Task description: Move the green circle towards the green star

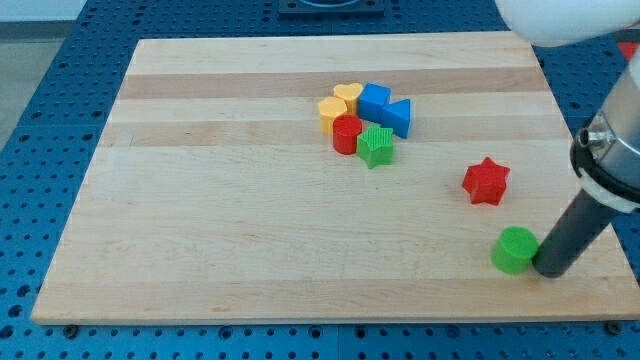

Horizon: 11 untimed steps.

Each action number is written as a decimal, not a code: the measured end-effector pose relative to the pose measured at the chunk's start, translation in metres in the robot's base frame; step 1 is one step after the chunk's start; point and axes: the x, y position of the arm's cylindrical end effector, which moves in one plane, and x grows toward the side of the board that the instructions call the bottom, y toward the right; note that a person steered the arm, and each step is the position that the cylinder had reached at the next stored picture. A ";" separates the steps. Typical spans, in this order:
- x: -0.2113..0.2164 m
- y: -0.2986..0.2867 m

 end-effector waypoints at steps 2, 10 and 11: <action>-0.009 -0.037; -0.035 -0.128; -0.037 -0.128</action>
